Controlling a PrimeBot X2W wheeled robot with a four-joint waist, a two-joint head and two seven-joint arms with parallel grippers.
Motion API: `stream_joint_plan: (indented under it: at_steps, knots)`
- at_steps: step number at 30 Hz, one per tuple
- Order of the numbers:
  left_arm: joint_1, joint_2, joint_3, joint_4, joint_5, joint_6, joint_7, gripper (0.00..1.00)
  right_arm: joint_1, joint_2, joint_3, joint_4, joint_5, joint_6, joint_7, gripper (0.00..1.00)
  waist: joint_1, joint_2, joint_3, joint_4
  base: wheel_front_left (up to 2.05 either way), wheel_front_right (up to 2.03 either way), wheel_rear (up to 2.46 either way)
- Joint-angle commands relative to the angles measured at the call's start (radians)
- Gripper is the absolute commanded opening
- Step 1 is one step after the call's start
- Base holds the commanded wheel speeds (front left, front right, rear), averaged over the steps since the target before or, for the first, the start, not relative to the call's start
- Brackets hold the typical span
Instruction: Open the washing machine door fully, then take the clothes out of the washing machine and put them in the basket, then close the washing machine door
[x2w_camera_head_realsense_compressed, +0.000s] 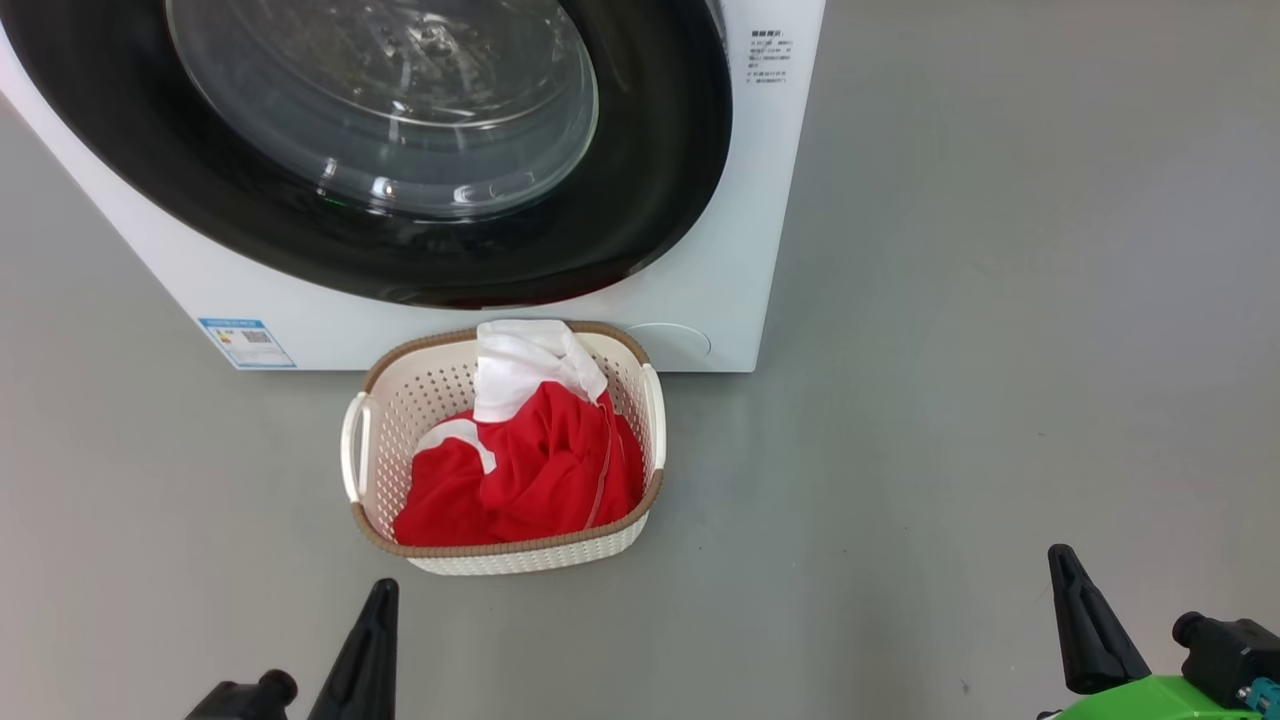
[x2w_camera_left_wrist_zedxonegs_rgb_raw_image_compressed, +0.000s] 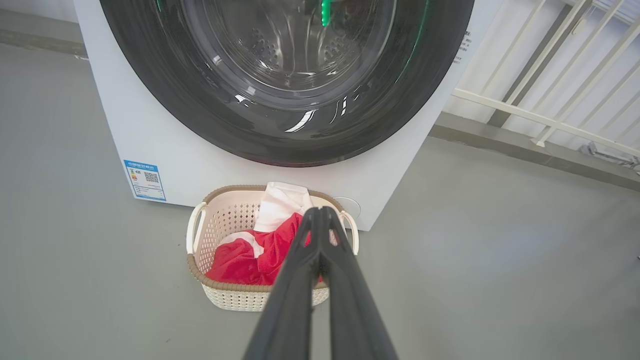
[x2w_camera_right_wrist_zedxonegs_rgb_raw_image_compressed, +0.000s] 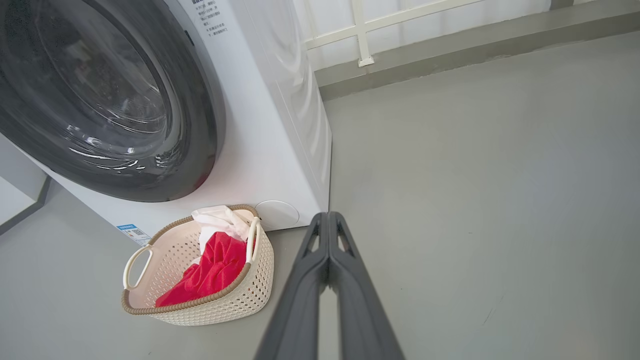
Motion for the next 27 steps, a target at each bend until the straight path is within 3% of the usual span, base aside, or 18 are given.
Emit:
stream_joint_plan:
  at_steps: [1, 27]
  knots:
    - [-0.001, 0.011, 0.002, -0.023, -0.017, 0.0, 0.002, 0.0, -0.004, -0.009, -0.001, -0.026, 0.023, 0.0, 0.004, 0.0, 0.0015, -0.0001, -0.002, -0.001, 0.0, 0.0, 0.0]
    - [-0.028, 0.032, 0.011, -0.012, -0.313, -0.002, 0.059, 0.0, -0.042, -0.013, 0.001, -0.028, 0.278, 0.0, 0.073, 0.0, -0.0001, -0.0001, -0.031, -0.012, 0.0, 0.0, 0.0]
